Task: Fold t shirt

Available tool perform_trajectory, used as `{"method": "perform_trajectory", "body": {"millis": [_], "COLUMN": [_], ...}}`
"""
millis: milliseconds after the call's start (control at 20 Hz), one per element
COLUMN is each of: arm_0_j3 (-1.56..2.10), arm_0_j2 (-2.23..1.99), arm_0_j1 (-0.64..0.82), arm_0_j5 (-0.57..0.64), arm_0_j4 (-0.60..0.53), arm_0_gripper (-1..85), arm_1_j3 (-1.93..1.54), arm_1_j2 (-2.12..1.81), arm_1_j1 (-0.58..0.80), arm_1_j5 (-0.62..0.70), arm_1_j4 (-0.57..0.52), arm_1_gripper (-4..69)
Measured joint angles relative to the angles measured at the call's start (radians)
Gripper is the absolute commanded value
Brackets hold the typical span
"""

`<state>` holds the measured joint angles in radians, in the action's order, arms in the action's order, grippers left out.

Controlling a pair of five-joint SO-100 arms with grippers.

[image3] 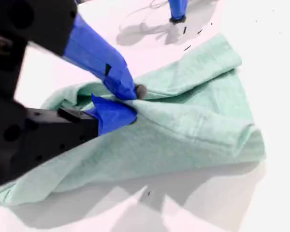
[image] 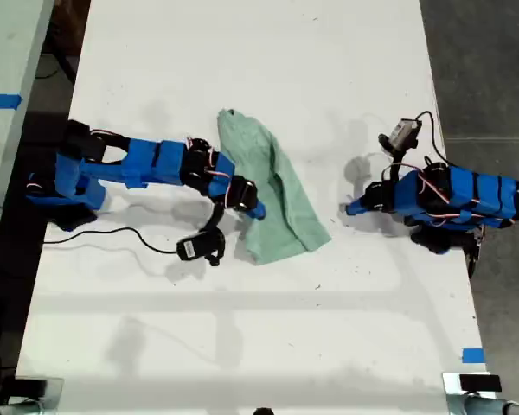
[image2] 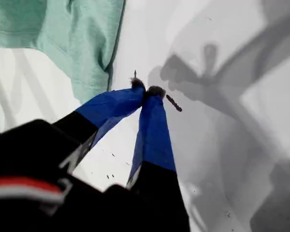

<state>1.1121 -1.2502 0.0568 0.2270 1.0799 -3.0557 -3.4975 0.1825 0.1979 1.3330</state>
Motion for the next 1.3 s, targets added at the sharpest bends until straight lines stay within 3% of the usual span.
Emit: {"method": "perform_trajectory", "body": {"millis": [150,300,400,650,750,950,1050,1150,1300], "arm_0_j3": [-0.002,-0.011,-0.011,0.107,0.367,1.266,1.735,1.953,2.074], "arm_0_j2": [0.106,0.166,0.152,-0.247,-0.548,-1.399,-1.901,-2.241,-2.318], "arm_0_j1": [-0.006,-0.017,-0.021,-0.021,-0.003,0.103,0.097,0.100,0.106], "arm_0_j5": [0.061,0.097,0.117,0.112,0.066,-0.032,-0.067,-0.069,-0.097], "arm_0_j4": [-0.138,-0.198,-0.160,0.077,0.009,-0.331,-0.281,-0.259,-0.178], "arm_0_gripper": [14.9,10.8,-0.2,-0.2,-0.3,-0.2,-0.2,-0.2,-0.2], "arm_1_j3": [0.000,0.000,0.000,0.000,0.000,0.000,0.000,0.000,0.000], "arm_1_j2": [0.000,0.000,0.000,0.000,0.000,0.000,0.000,0.000,0.000], "arm_1_j1": [0.000,0.000,0.000,0.000,0.000,0.000,0.000,0.000,0.000], "arm_1_j5": [0.000,0.000,0.000,0.000,0.000,0.000,0.000,0.000,-0.002], "arm_1_j4": [0.000,0.000,0.000,0.000,0.000,0.000,0.000,0.000,0.000], "arm_1_gripper": [2.4,2.4,2.4,2.4,2.4,2.4,2.4,2.4,2.4]}}
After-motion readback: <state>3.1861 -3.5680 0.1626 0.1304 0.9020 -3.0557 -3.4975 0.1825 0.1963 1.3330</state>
